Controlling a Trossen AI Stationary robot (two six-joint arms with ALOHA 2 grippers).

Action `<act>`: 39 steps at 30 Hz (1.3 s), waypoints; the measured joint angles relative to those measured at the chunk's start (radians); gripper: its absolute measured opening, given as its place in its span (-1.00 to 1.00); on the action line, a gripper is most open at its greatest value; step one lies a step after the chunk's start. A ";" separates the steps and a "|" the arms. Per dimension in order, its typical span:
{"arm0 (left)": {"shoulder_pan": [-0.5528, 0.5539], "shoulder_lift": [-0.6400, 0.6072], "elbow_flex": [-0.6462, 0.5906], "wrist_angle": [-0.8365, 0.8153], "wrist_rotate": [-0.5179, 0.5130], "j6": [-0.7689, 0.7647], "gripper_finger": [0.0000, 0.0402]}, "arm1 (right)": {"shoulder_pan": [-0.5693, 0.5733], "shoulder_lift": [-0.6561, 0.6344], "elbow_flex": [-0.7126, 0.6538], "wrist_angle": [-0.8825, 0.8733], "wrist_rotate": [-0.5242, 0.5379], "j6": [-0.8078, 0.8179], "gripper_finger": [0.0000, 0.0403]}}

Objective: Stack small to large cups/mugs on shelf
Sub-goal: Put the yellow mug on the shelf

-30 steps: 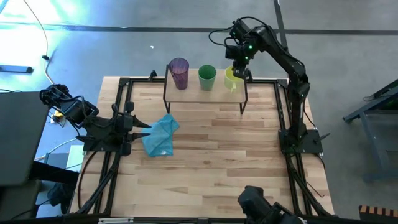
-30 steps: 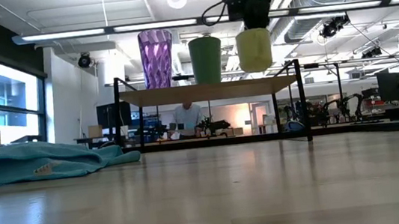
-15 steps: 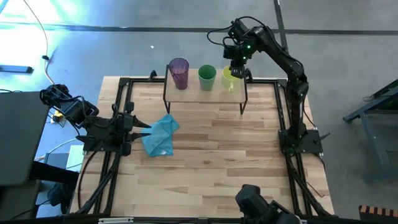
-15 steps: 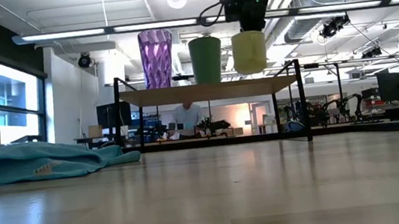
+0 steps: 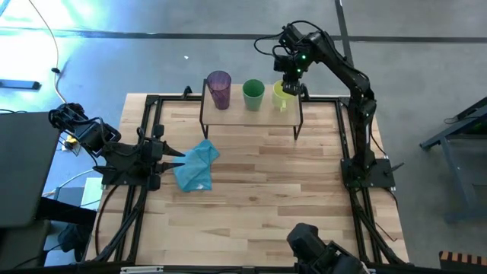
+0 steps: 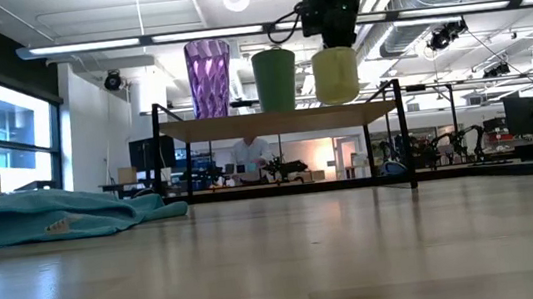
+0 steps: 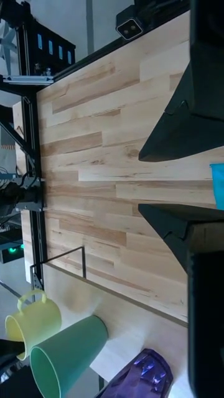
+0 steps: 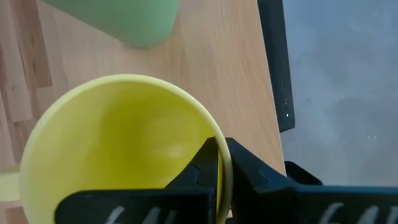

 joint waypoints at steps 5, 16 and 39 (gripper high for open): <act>0.000 0.000 0.000 0.000 0.000 0.000 -0.46 | -0.004 0.008 0.000 0.003 0.000 -0.003 -1.00; 0.000 0.000 0.000 0.000 0.000 0.000 -0.46 | -0.008 0.028 0.000 -0.001 -0.002 -0.005 -1.00; 0.000 0.000 0.000 -0.009 0.012 -0.011 -0.46 | -0.008 0.046 0.000 -0.002 -0.007 -0.002 -1.00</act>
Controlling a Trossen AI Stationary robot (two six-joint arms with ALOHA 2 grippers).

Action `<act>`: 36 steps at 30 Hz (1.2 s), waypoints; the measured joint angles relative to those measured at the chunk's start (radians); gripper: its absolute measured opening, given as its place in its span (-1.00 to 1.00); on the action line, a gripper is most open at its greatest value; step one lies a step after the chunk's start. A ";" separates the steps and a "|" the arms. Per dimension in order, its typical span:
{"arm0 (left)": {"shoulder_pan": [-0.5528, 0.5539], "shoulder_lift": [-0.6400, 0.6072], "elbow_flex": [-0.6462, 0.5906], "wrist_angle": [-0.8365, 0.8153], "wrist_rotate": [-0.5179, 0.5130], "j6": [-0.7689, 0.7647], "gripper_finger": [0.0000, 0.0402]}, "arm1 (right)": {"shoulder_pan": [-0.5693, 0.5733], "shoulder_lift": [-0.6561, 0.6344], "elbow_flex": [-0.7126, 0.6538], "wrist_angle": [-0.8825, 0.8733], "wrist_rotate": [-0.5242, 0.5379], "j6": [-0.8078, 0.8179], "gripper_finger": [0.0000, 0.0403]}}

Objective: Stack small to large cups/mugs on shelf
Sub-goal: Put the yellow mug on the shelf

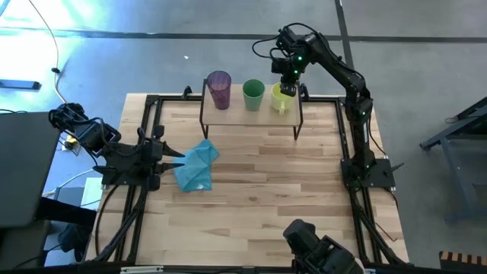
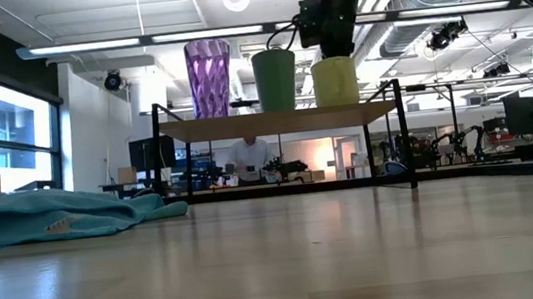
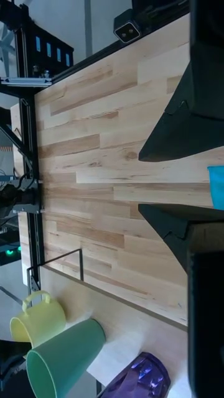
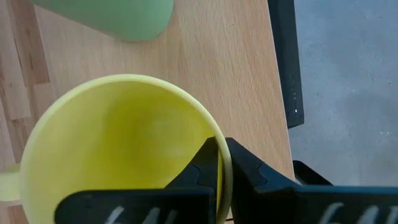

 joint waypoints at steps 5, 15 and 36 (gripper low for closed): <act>0.000 0.000 0.000 0.000 0.000 0.000 -0.46 | 0.000 0.000 0.000 0.000 0.000 0.000 -1.00; 0.000 0.000 0.000 0.000 0.000 -0.006 -0.46 | 0.000 0.000 0.000 -0.003 0.000 0.005 -1.00; 0.000 0.000 0.000 0.000 0.000 -0.004 -0.46 | -0.006 0.020 0.001 -0.015 -0.005 0.028 -1.00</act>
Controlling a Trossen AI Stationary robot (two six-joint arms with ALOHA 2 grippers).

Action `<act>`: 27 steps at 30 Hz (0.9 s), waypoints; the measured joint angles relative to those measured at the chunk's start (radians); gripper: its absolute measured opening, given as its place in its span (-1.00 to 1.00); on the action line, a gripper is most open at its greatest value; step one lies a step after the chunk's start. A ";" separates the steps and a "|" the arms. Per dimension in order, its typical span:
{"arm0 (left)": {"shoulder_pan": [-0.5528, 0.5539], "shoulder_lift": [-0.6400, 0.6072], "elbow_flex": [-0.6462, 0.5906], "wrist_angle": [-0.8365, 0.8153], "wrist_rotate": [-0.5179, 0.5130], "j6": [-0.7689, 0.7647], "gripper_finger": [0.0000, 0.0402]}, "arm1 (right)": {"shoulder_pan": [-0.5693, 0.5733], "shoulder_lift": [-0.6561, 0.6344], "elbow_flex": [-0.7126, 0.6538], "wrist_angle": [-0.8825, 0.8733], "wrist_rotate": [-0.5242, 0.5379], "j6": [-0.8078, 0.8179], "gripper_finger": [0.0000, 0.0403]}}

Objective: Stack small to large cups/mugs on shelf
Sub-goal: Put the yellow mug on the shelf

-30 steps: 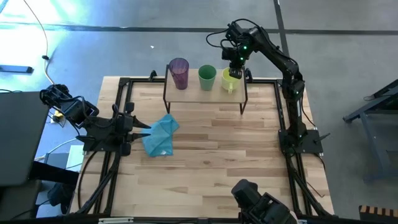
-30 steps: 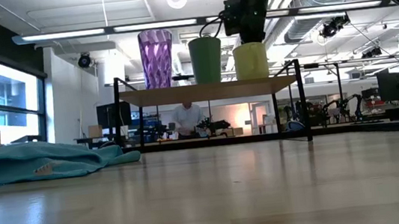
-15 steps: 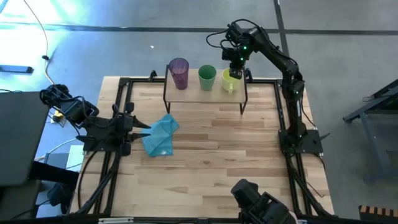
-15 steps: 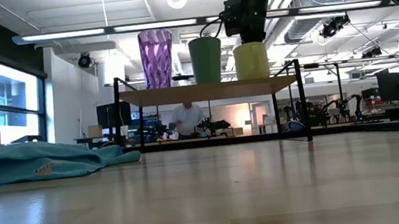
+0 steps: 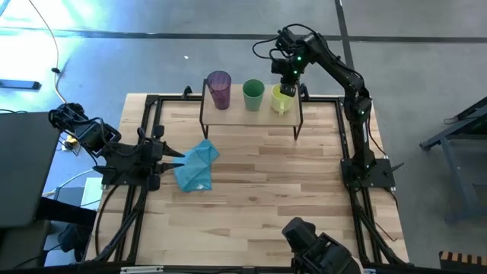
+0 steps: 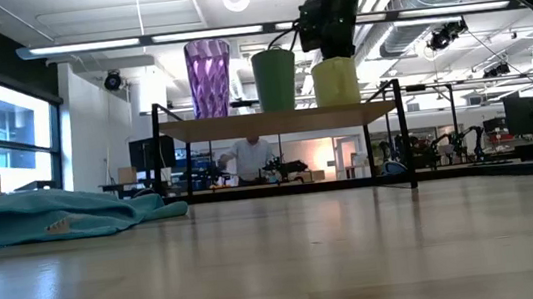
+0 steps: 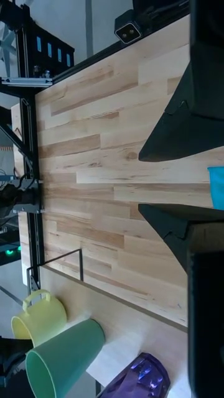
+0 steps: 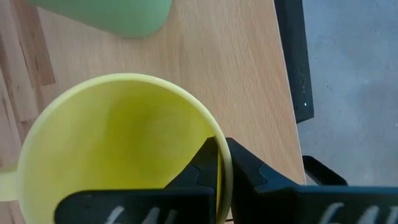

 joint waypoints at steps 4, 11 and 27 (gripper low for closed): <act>0.000 0.000 0.000 0.000 0.000 0.000 -0.46 | 0.000 0.001 0.000 0.004 0.000 0.004 -0.97; 0.000 0.000 0.000 0.000 0.000 0.000 -0.46 | 0.000 0.006 -0.002 0.006 0.005 0.013 -0.80; 0.000 0.000 0.000 -0.008 0.000 0.000 -0.46 | 0.000 0.005 -0.002 0.006 0.003 0.018 -0.74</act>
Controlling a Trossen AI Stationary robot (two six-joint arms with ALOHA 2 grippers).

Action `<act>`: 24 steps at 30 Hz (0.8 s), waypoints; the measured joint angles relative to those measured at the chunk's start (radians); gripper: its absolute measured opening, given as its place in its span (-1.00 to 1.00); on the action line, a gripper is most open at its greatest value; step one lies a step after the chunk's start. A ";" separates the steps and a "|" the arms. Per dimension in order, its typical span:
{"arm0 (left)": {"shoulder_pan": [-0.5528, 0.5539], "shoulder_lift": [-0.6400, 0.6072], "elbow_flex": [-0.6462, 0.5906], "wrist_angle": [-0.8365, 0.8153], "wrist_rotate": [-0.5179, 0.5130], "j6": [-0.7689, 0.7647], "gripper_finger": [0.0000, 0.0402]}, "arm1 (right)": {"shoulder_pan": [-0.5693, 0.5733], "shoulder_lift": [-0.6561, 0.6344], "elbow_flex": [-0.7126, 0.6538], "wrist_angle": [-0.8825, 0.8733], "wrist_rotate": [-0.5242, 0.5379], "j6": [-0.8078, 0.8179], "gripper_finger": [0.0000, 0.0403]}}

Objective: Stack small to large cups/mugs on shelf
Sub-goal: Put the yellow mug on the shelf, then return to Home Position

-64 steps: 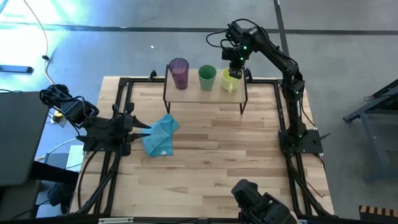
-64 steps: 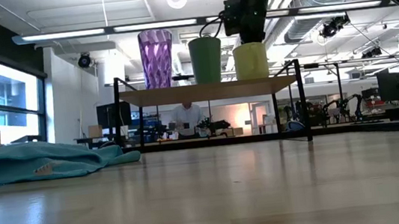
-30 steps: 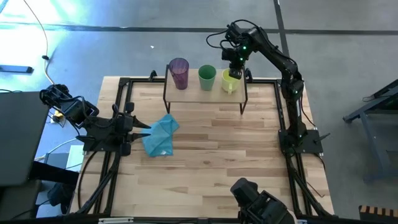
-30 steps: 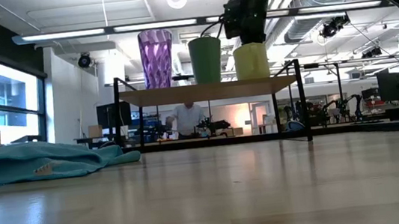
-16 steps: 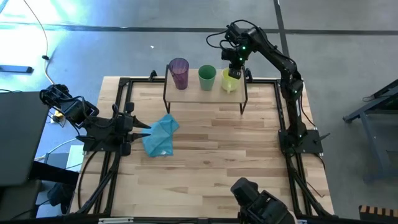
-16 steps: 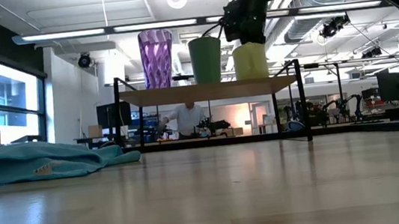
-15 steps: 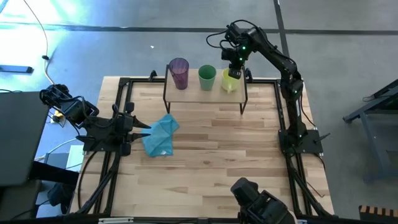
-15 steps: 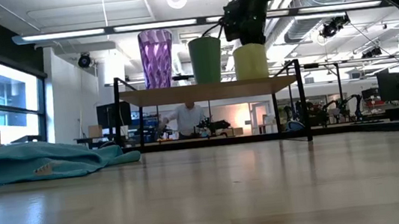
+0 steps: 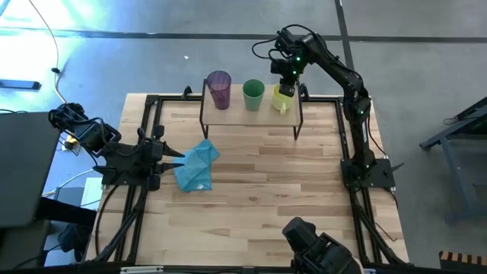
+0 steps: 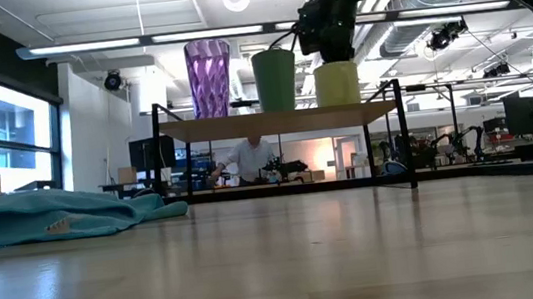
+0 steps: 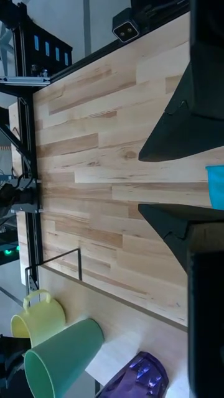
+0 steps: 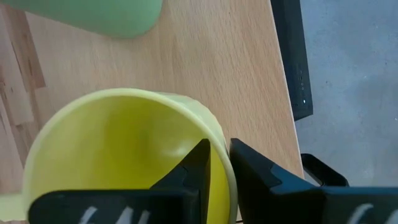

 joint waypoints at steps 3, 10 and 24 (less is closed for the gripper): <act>0.000 0.000 0.000 0.000 0.000 0.000 -0.46 | 0.000 0.000 0.000 0.000 0.000 0.000 -0.74; 0.000 0.000 0.000 0.000 0.000 0.000 -0.46 | 0.000 -0.001 0.000 0.010 -0.023 0.005 -0.68; 0.000 0.000 0.000 0.000 0.000 -0.001 -0.46 | 0.000 -0.002 0.000 0.011 -0.025 0.010 -0.41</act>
